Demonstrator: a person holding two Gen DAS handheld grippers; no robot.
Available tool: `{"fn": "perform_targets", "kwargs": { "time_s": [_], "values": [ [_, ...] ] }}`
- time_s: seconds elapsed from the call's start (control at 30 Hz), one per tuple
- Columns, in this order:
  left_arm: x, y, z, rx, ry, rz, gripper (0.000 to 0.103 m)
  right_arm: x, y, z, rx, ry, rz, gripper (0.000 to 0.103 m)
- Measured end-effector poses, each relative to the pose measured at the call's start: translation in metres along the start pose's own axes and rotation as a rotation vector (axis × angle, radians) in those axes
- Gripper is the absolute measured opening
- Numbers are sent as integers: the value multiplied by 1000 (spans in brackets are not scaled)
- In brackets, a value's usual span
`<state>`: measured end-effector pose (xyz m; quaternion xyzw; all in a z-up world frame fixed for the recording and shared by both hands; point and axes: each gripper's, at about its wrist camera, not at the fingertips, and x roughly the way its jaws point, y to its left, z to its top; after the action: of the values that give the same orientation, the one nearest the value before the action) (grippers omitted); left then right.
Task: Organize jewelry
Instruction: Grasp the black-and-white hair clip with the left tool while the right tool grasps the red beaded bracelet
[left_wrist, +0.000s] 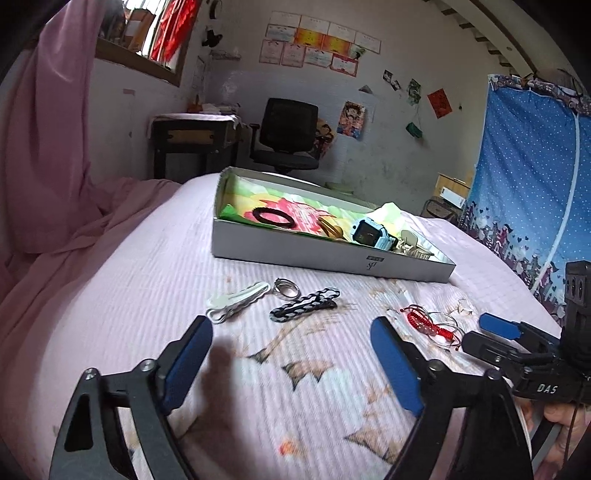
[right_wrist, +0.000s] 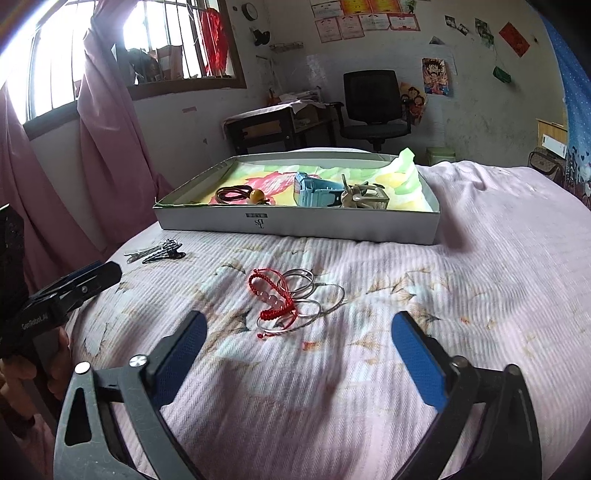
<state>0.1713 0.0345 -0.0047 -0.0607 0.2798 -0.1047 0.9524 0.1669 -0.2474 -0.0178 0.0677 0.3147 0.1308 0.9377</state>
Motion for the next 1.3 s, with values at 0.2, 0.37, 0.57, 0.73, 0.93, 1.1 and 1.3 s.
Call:
{"fn": "perform_targets", "kwargs": {
  "time_s": [0.2, 0.37, 0.57, 0.73, 0.93, 1.1, 1.3],
  "values": [
    [15, 0, 5, 4, 38, -41, 72, 8, 11, 5, -52, 13, -4, 63],
    [27, -1, 12, 19, 59, -57, 70, 13, 21, 10, -100, 18, 6, 41],
    [45, -6, 17, 44, 117, -57, 53, 19, 20, 8, -85, 47, 15, 30],
    [46, -6, 15, 39, 121, -79, 43, 25, 15, 5, -61, 77, 8, 24],
    [44, -10, 9, 62, 129, -94, 26, 24, 19, 2, -87, 79, 5, 16],
    [45, -17, 6, 94, 137, -82, 18, 28, 19, 1, -83, 98, 1, 15],
    [39, -22, 0, 103, 134, -102, 13, 30, 16, -1, -59, 106, -8, 11]
  ]
}}
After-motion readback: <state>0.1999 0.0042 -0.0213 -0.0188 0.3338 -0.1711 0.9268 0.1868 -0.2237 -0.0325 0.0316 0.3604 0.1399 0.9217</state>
